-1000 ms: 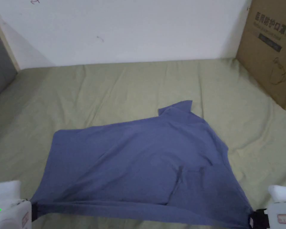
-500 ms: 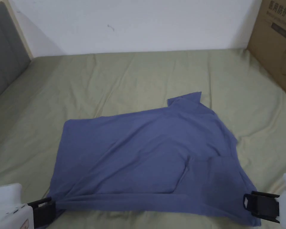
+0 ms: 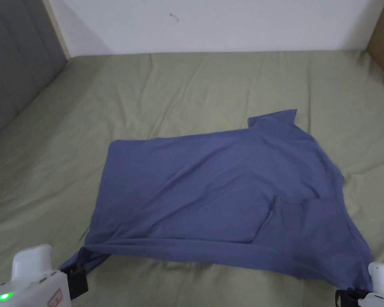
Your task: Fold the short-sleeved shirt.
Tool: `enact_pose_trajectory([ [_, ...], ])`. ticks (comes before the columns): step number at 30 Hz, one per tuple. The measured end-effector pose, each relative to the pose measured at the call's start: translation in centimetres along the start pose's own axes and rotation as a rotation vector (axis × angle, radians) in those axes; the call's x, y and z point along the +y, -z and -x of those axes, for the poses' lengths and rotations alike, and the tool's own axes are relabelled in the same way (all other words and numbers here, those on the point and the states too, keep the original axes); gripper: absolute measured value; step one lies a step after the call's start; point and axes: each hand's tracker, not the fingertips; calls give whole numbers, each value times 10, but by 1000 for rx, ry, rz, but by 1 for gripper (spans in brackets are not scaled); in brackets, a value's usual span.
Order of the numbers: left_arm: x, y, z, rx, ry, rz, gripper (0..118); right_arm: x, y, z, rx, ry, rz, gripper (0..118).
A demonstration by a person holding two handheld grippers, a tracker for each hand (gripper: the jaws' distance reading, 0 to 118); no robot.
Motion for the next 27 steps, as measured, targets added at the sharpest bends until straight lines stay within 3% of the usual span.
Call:
enact_pose_trajectory([
  [1, 5, 9, 5, 1, -5, 8, 86, 1, 2, -1, 1, -2, 6, 0],
  [2, 10, 18, 9, 2, -18, 16, 100, 2, 3, -3, 0, -1, 8, 0],
  [3, 14, 24, 12, 7, -32, 18, 103, 3, 4, -4, 0, 0, 14, 0],
  [6, 27, 50, 22, -35, -103, 44, 98, 4, 8, -7, -4, 7, 26, 0],
  [7, 28, 61, 27, -65, -139, 66, 82, 4, 11, -8, -6, 9, 35, 0],
  [9, 26, 78, 30, -108, -197, 135, 15, 3, 15, -11, -7, 15, 46, 0],
  [10, 21, 85, 29, -83, -182, 190, 9, 2, 14, -9, -8, 20, 56, 0],
  [11, 17, 87, 26, -121, -144, 170, 9, 1, 15, -10, -9, 23, 59, 0],
  [12, 18, 81, 20, -66, -104, 136, 8, 0, 15, -11, -10, 27, 61, 0],
  [18, 39, 54, 14, -64, -51, 88, 8, 5, 2, -17, -28, 0, 13, 2],
  [19, 40, 51, 11, -55, -29, 73, 8, 8, 1, -18, -34, -17, -1, 23],
  [20, 42, 44, 2, -53, -12, 77, 8, 11, 1, -19, -37, -32, -6, 23],
  [21, 42, 42, -1, -42, 6, 75, 8, 15, 2, -21, -43, -48, -9, 32],
  [23, 39, 38, -5, -28, 32, 68, 8, 22, 11, -24, -70, -67, -1, 85],
  [24, 39, 35, -9, -25, 37, 68, 8, 23, 16, -28, -69, -72, -8, 95],
  [27, 31, 34, -10, -18, 50, 78, 8, 24, 43, -36, -160, -120, 89, 94],
])
